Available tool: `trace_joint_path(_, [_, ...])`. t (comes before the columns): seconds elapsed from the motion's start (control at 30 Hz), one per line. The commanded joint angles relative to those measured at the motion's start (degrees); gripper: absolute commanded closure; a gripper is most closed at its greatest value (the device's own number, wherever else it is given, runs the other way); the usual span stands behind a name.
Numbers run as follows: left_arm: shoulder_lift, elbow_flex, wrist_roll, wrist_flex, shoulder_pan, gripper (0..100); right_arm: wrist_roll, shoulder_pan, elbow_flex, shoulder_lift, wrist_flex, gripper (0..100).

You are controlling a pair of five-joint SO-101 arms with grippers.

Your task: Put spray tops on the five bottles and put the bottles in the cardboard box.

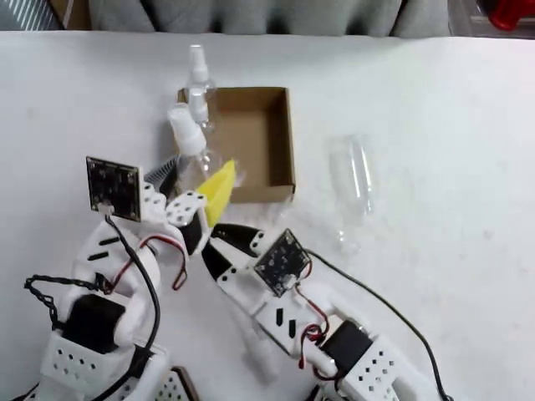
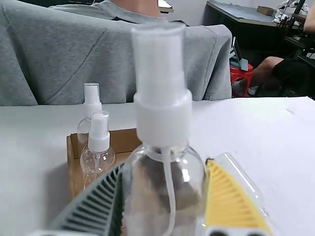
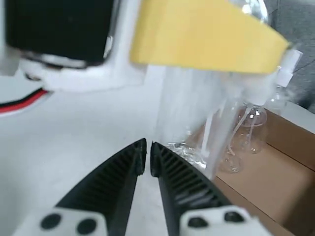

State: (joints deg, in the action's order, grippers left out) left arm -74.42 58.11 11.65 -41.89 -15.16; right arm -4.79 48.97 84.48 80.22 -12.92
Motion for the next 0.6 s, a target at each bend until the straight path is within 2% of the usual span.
trace_joint_path(0.0, [-1.45, -0.53, -0.44, -0.35, -0.84, 98, 0.44, -2.42, -0.18, 0.48, 0.84, 98.2])
trace_joint_path(0.1, [-1.36, -0.44, -0.44, -0.26, -0.75, 98, 0.44, -2.42, -0.18, 0.48, 0.48, 98.2])
trace_joint_path(0.23, [-1.10, 0.18, -0.44, 2.02, -0.22, 98, 0.18, -2.33, -0.62, 0.66, -5.14, 98.2])
trace_joint_path(0.43, [-0.75, 6.07, -0.35, 13.36, 3.82, 98, 0.00, -2.51, -1.58, 5.14, -15.52, 98.3])
trace_joint_path(0.57, [5.23, 5.36, -0.35, 18.73, 6.99, 98, 0.00, -2.51, -1.49, 12.35, -21.67, 98.3])
